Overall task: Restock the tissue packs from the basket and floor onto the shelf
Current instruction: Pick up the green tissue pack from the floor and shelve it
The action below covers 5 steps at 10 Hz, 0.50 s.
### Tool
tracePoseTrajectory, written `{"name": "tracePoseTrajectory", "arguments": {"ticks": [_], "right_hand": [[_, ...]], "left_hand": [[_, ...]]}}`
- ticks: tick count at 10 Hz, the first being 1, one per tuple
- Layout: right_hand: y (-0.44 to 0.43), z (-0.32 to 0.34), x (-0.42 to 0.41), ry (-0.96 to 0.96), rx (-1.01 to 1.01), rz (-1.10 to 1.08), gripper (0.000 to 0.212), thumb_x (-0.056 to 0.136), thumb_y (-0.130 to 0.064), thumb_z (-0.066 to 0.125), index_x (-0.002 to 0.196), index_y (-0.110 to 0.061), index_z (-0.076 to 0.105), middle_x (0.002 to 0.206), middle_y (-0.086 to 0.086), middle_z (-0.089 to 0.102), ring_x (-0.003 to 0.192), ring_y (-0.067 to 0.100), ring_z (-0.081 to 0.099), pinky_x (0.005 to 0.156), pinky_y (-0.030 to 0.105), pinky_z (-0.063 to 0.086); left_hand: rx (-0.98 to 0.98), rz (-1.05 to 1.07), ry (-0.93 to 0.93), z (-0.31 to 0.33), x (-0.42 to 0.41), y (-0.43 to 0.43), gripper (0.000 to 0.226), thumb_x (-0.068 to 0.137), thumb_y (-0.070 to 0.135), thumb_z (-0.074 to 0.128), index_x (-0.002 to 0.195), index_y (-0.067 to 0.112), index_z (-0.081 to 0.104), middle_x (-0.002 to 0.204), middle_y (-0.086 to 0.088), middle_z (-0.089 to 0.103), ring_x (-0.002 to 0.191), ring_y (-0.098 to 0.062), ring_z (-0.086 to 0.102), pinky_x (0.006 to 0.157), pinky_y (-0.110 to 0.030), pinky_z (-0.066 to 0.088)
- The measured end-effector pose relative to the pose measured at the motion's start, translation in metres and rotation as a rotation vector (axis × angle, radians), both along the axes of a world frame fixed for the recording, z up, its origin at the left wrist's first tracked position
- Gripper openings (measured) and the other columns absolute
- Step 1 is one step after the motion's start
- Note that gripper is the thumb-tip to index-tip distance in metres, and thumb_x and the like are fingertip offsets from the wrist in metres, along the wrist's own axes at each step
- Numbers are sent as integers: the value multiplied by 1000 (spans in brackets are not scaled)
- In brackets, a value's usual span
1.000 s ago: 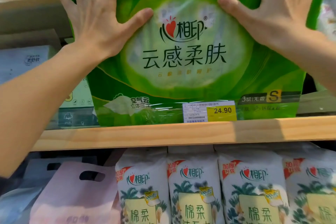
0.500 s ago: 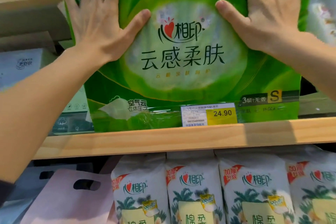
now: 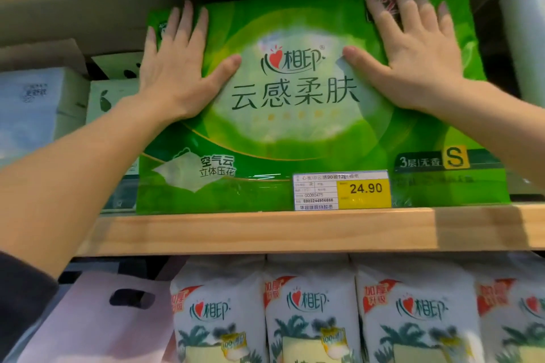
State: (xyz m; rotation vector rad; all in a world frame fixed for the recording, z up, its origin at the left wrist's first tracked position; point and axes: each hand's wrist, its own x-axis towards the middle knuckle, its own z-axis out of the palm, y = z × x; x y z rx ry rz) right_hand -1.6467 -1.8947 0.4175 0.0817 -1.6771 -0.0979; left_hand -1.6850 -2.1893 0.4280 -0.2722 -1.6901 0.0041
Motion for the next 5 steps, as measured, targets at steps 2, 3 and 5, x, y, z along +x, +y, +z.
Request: {"name": "tracePoseTrajectory", "arguments": {"ticks": [2, 3, 5], "right_hand": [[-7, -2, 23, -147, 0, -11, 80, 82, -70, 21, 146, -23, 9, 156, 14, 3, 144, 29, 3, 116, 50, 4], [-16, -16, 47, -207, -8, 79, 73, 88, -57, 36, 145, -17, 15, 155, 15, 11, 143, 30, 10, 116, 47, 8], [-29, -56, 98, -320, 2, 189, 63, 89, -39, 48, 140, -8, 29, 146, 18, 34, 135, 31, 30, 110, 39, 23]], "left_hand": [[-50, -1, -144, -12, 28, -7, 71, 92, 53, 29, 148, 17, 6, 158, -10, 0, 145, -23, 0, 116, -47, 3], [-41, -45, -238, -28, 49, -22, 69, 93, 49, 33, 147, 14, 9, 158, -9, 5, 145, -23, 5, 117, -47, 8], [-43, -109, -356, -57, 87, -54, 59, 94, 45, 33, 141, 10, 33, 151, -15, 27, 139, -31, 27, 113, -49, 22]]}}
